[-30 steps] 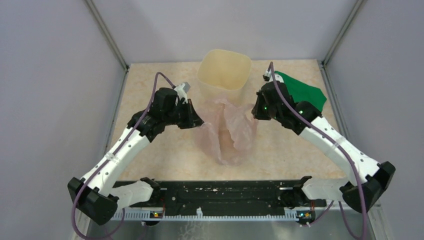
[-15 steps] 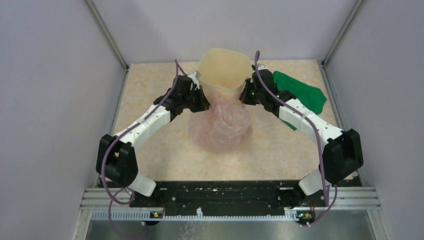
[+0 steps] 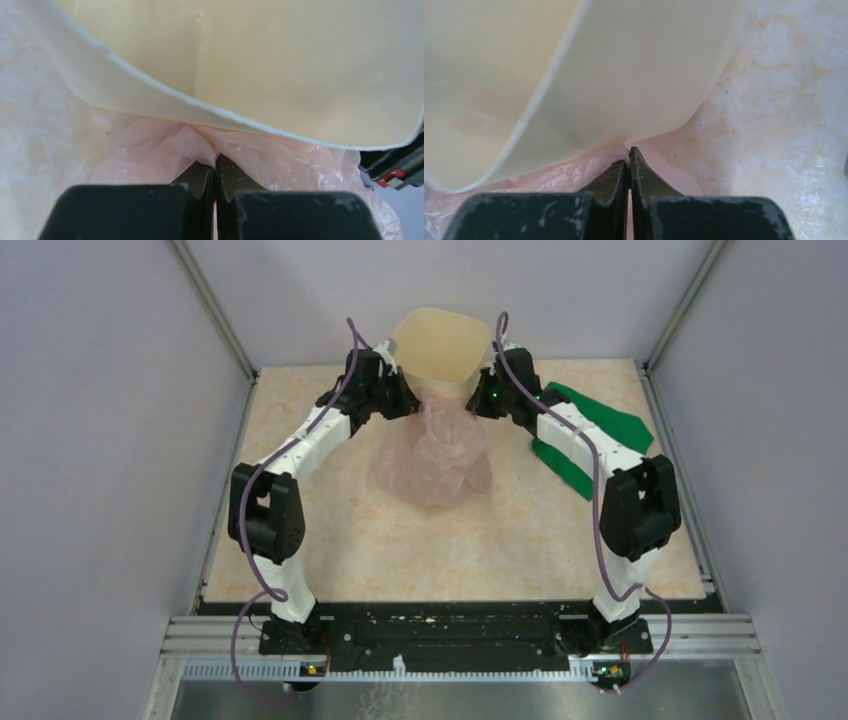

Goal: Put the trash bags into the trash bin

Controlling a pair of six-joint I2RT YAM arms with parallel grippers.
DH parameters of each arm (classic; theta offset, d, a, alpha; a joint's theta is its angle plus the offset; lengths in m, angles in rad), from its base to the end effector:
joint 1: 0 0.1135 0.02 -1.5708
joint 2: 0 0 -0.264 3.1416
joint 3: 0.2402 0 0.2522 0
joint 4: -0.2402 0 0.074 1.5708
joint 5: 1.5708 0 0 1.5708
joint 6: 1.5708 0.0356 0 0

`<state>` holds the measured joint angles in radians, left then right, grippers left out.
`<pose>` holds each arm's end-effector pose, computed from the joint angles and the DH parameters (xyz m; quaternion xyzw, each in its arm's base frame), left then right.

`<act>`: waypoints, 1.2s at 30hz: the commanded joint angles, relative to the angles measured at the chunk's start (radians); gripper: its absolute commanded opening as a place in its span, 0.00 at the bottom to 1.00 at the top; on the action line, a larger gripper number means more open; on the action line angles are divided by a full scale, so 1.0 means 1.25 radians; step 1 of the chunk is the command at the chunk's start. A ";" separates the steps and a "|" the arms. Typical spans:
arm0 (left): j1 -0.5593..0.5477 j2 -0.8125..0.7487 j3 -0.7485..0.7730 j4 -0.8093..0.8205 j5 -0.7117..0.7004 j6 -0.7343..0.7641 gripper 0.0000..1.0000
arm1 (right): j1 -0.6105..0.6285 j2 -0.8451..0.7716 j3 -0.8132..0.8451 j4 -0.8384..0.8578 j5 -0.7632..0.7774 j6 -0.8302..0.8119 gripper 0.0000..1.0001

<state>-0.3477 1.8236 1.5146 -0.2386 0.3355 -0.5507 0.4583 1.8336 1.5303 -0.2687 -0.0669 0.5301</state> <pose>0.3998 -0.1574 0.2957 -0.0058 0.8636 -0.3408 0.3716 0.3867 0.1934 0.2932 0.0155 0.8774 0.2529 0.4074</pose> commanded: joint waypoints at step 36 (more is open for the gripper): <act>-0.040 -0.385 0.594 0.033 0.208 -0.237 0.00 | 0.110 -0.698 0.354 0.047 0.039 -0.021 0.00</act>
<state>-0.3958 1.6730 2.4371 -0.6415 0.5468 -0.6773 0.5884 1.4261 2.2948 -0.7818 -0.0853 0.4656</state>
